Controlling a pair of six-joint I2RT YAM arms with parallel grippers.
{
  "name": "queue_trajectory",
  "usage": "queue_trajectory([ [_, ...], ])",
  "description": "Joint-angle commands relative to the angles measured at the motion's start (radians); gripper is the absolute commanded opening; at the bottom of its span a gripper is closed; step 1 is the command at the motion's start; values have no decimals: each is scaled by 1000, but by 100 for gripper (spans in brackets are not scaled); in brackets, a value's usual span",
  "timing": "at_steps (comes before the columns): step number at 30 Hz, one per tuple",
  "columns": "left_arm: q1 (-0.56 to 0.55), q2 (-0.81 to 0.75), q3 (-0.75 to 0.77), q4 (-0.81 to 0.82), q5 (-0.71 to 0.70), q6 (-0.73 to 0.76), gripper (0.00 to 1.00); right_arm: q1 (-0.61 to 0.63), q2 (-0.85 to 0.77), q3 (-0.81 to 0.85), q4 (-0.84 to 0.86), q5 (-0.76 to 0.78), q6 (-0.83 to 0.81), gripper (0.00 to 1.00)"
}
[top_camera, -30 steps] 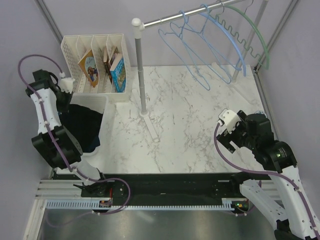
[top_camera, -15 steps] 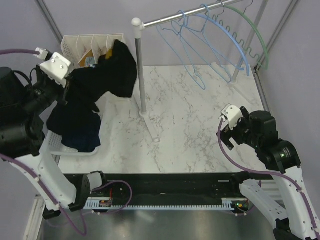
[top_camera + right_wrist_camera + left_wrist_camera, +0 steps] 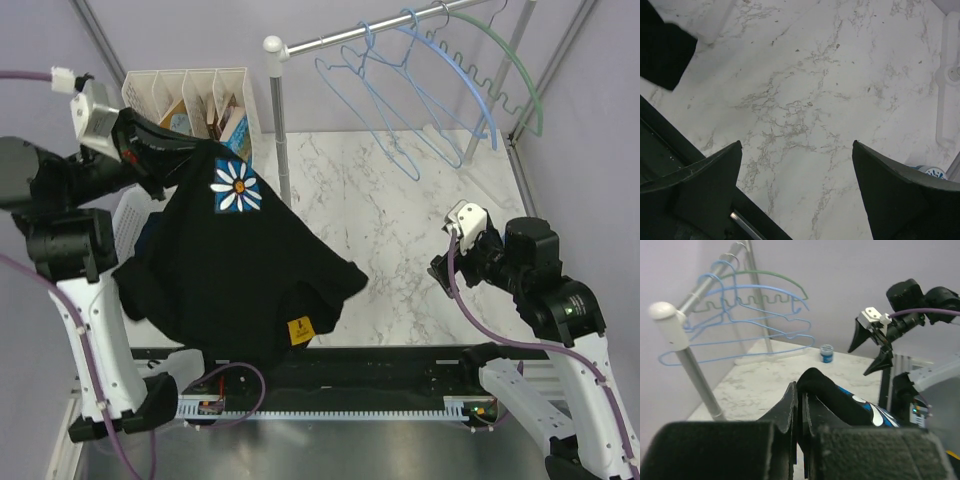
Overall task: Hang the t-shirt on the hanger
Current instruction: Place the T-shirt at the center of the board.
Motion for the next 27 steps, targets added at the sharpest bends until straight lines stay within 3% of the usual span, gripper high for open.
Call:
queue_trajectory([
  [1, -165, 56, -28, 103, -63, -88, 2, -5, -5, 30, 66, -114, 67, 98],
  [5, -480, 164, 103, -313, -231, 334, 2, -3, -25, 3, 89, -139, 52, 98],
  [11, -867, 204, 0, -447, -477, 664, 2, -5, -89, -46, 117, -124, 25, 98],
  [16, -1053, 397, 5, -540, -620, 798, 2, -5, -128, -65, 144, -32, 12, 98],
  [18, -1089, 448, -21, -556, -710, 816, 20, -5, -134, -62, 144, -3, 0, 98],
  [19, -1089, 478, -38, -568, -730, 813, 40, -5, -132, -63, 143, 17, -2, 98],
  [20, -1081, 506, -48, -574, -774, 774, 43, -5, -129, -65, 141, 52, -15, 98],
  [21, -1064, 500, -60, -615, -734, 769, 46, -5, -115, -62, 118, 65, -27, 98],
  [22, -1044, 474, -134, -617, -683, 767, 91, -5, -109, -57, 98, 67, -50, 98],
  [23, -1003, 361, -200, -596, -625, 731, 99, -5, -103, -45, 81, 41, -73, 98],
  [25, -963, 225, -413, -495, -582, 691, 99, -5, -85, -28, 14, -7, -164, 98],
  [27, -919, 18, -530, -468, -546, 654, 99, -5, -30, -16, -79, -124, -298, 98],
])
